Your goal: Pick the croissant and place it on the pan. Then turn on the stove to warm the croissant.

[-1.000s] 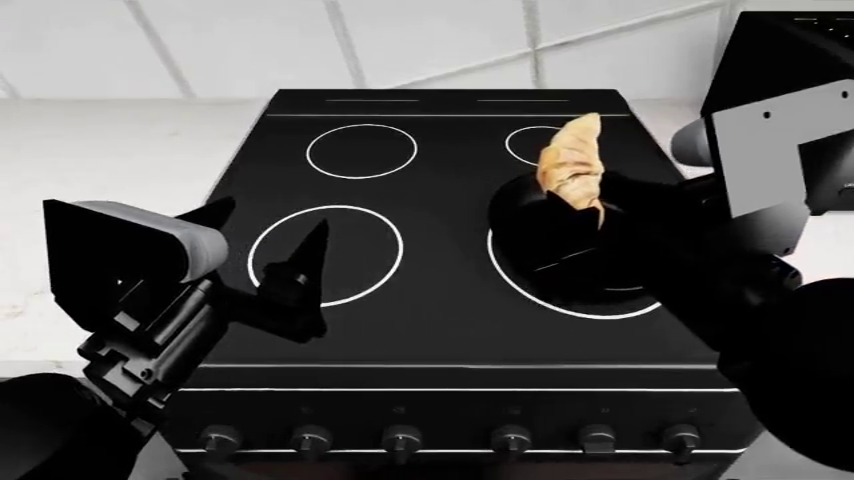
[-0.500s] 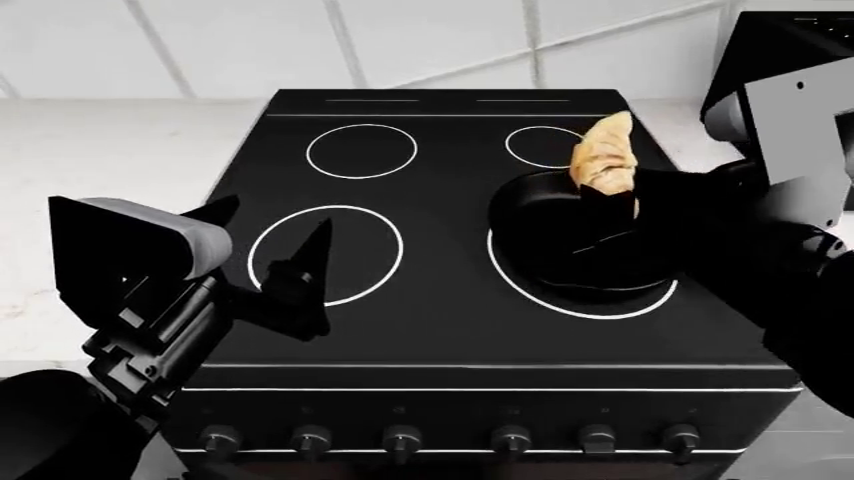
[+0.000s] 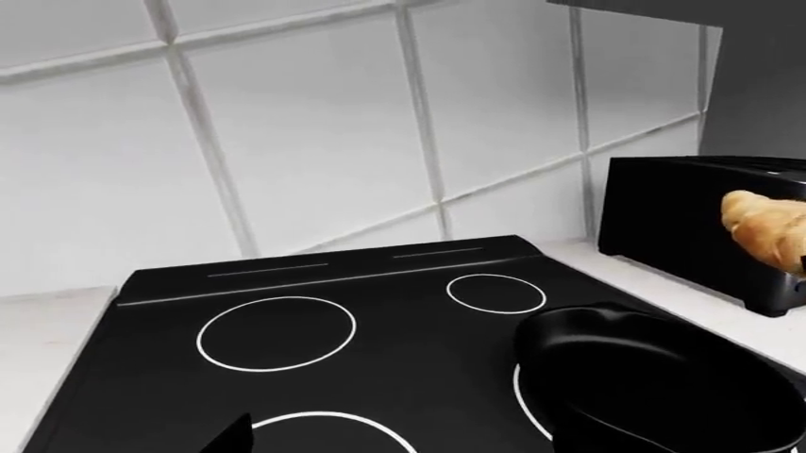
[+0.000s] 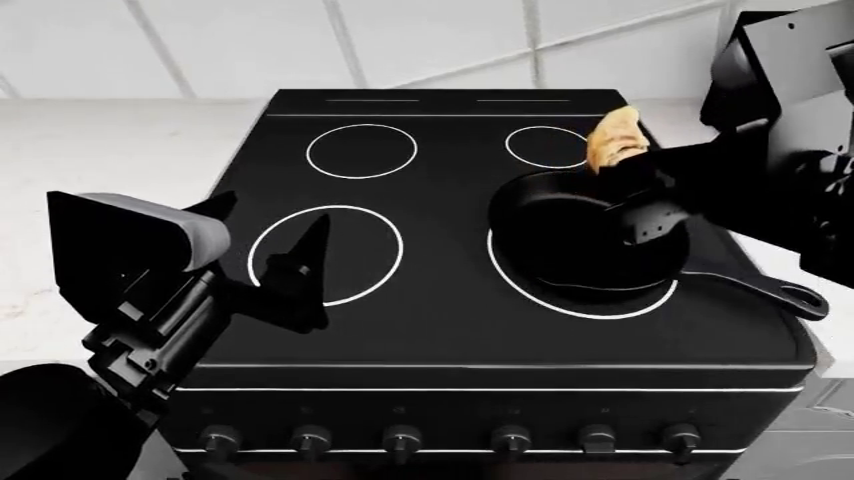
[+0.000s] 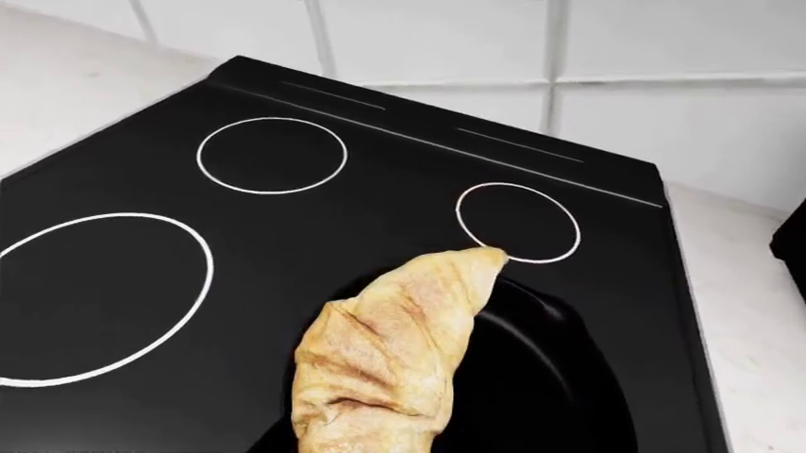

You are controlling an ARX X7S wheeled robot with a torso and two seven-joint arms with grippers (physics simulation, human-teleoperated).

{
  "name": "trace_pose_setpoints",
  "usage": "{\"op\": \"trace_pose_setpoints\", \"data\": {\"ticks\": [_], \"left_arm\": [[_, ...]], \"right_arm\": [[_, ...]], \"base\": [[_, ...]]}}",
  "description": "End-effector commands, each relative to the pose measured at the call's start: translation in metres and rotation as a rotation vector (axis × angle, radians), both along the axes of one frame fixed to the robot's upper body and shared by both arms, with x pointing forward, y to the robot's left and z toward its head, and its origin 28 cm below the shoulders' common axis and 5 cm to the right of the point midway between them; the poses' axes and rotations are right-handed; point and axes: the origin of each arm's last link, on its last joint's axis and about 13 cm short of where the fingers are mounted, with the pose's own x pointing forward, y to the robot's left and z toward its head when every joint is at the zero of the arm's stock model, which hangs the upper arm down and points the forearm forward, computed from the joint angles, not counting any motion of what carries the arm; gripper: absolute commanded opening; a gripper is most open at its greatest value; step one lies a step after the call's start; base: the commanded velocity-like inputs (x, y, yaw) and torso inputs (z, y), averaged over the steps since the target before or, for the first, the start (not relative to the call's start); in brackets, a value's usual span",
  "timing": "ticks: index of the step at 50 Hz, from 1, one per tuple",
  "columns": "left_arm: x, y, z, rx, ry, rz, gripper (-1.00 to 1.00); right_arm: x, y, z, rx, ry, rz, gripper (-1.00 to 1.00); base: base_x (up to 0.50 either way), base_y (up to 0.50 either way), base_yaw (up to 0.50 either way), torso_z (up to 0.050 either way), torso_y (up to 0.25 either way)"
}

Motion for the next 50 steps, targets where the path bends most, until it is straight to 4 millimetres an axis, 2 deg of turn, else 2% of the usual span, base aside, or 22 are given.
{"op": "trace_pose_setpoints", "data": {"ticks": [1,31,50], "left_arm": [[-0.001,-0.001,0.001,0.005,-0.003,0.001,1.00],[-0.004,0.001,0.008,-0.020,-0.027,-0.008,1.00],[-0.004,0.005,0.014,-0.053,-0.046,-0.010,1.00]], "right_arm": [[0.020,-0.013,0.006,0.001,0.058,0.029,-1.00],[0.077,-0.029,-0.007,0.042,0.138,0.052,-1.00],[0.098,-0.032,-0.019,0.031,0.222,0.031,-1.00]], "base": [[0.00,0.00,0.00,0.000,0.000],[0.00,0.00,0.00,0.000,0.000],[0.00,0.00,0.00,0.000,0.000]]}}
